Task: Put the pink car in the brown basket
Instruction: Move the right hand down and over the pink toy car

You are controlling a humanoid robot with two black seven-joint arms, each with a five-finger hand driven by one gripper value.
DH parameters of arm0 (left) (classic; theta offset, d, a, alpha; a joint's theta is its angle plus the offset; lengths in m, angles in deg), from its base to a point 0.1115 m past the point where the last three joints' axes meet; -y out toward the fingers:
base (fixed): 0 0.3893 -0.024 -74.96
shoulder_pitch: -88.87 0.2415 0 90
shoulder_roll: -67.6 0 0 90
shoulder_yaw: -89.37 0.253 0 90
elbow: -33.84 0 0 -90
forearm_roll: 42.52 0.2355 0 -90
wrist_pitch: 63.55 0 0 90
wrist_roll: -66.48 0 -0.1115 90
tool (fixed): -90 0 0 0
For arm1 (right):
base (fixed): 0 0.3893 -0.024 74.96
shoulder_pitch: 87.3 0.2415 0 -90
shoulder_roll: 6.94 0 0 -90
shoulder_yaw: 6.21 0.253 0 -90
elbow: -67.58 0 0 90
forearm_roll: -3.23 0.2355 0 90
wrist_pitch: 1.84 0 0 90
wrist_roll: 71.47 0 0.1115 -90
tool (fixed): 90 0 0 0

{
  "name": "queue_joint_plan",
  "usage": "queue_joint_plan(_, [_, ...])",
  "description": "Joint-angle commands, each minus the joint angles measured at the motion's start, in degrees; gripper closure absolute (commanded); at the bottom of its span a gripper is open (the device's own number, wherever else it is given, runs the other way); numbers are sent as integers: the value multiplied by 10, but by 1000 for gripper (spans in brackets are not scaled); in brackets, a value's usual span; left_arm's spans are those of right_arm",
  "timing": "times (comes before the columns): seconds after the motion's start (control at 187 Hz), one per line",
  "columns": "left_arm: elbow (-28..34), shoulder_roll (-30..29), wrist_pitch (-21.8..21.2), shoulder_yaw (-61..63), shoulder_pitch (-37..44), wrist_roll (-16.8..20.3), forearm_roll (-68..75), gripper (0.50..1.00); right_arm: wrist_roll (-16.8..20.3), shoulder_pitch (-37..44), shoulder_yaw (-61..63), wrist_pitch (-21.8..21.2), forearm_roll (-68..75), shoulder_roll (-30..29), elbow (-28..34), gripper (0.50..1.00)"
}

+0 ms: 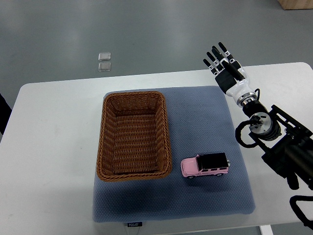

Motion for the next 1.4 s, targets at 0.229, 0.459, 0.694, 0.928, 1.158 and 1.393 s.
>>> queue_joint_plan(0.229, [0,0,0,0,0,1,0,500,3,10,-6,0,-11,6,3,589])
queue_joint_plan(0.459, [0,0,0,0,-1,1,0,500,93,86,-105,-30,-207,139,63,589])
queue_joint_plan(0.694, [-1,0,0,1,-1,0,0,500,134,220,-307,-184,-453,397,310,589])
queue_joint_plan(0.928, [-5,0,0,1,-2,-2,0,500,134,249,-452,-178,-563,469,431,591])
queue_joint_plan(1.158, [-5,0,0,1,-2,-3,0,500,134,192,-460,-119,-578,463,448,593])
queue_joint_plan(1.393, [-5,0,0,0,-2,-7,0,500,129,130,-458,-70,-596,463,473,593])
